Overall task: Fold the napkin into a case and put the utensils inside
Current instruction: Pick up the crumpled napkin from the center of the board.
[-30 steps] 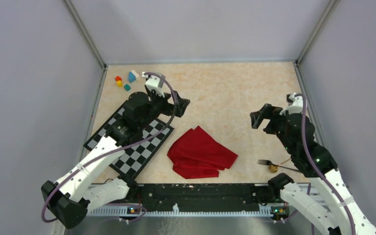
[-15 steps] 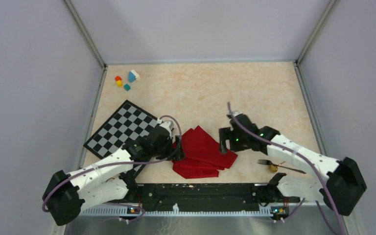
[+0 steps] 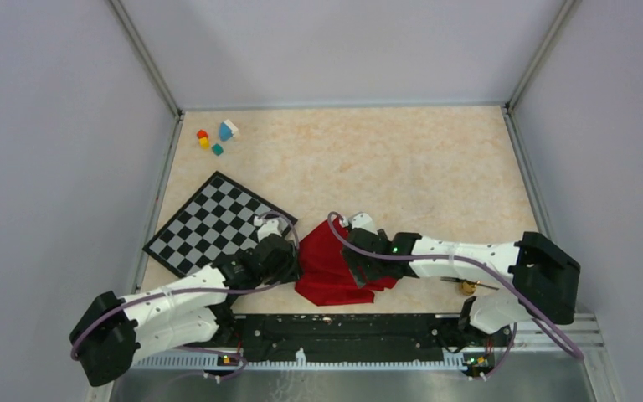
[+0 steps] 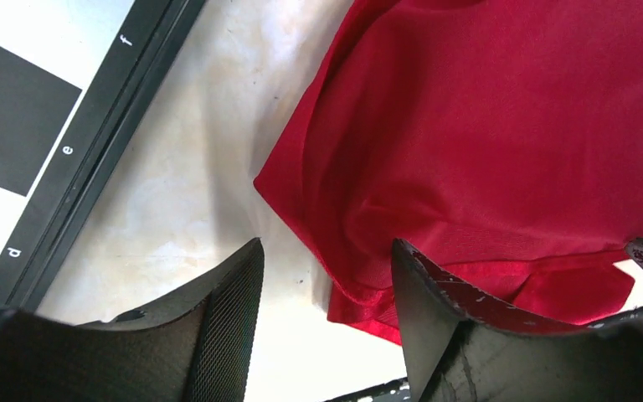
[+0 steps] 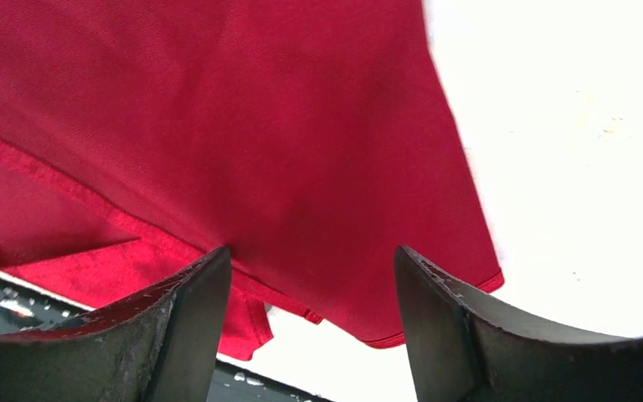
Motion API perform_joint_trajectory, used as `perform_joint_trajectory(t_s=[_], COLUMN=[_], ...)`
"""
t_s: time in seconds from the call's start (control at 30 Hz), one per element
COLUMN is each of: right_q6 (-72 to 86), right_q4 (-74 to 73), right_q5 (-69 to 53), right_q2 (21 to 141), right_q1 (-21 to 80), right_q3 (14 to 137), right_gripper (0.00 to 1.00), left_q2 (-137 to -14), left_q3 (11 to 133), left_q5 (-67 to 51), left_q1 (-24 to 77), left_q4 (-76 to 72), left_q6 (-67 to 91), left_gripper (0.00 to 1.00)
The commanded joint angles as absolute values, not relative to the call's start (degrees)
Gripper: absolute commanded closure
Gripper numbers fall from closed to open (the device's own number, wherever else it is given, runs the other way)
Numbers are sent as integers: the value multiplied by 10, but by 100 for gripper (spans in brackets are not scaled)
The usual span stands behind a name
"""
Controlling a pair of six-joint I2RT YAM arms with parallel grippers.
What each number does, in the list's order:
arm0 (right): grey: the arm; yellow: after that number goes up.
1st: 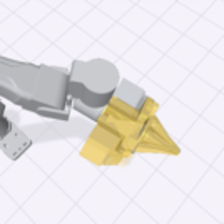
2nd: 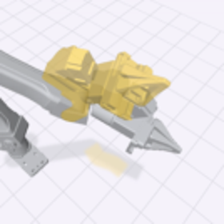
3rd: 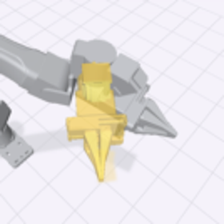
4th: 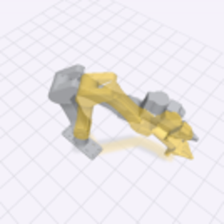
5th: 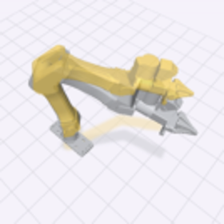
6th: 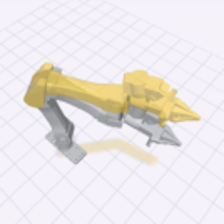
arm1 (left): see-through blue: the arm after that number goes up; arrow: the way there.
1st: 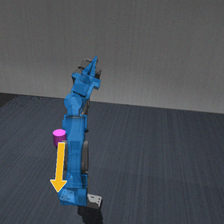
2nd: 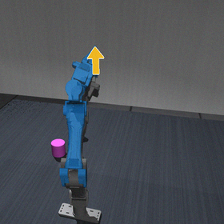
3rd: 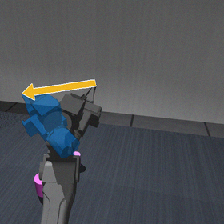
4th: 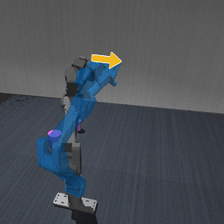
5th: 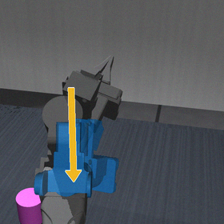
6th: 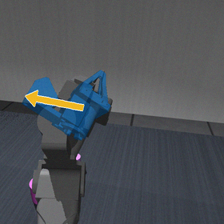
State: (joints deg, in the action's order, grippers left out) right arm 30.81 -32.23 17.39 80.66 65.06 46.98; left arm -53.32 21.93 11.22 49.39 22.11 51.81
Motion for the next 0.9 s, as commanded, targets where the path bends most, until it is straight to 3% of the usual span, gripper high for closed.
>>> perform_joint_trajectory(t_s=[0.0, 0.1, 0.2, 0.3, 0.4, 0.43, 0.6, 0.73, 0.77, 0.87], right_q6=[333, 343, 346, 357, 370, 374, 347, 286, 268, 226], right_q4=[-300, -291, -272, -266, -278, -289, -318, -303, -291, -230], right_q5=[242, 258, 258, 279, 318, 331, 366, 271, 230, 78], right_q2=[815, 820, 821, 821, 814, 808, 727, 649, 630, 570], right_q1=[655, 655, 655, 655, 652, 647, 604, 530, 516, 494], right_q3=[463, 449, 441, 438, 446, 454, 492, 509, 511, 509], right_gripper=[32, 40, 51, 70, 98, 100, 100, 100, 90, 43], left_q2=[-561, -591, -609, -612, -606, -604, -589, -575, -578, -604], left_q3=[220, 232, 242, 263, 298, 315, 444, 550, 582, 678], left_q5=[133, 134, 138, 158, 168, 174, 176, 96, 73, 10], left_q1=[495, 495, 495, 495, 495, 495, 495, 495, 495, 495], left_q4=[177, 167, 156, 163, 169, 178, 236, 214, 209, 200], left_q6=[550, 546, 533, 518, 489, 479, 391, 314, 301, 270], left_gripper=[39, 43, 55, 73, 91, 97, 100, 100, 100, 100])
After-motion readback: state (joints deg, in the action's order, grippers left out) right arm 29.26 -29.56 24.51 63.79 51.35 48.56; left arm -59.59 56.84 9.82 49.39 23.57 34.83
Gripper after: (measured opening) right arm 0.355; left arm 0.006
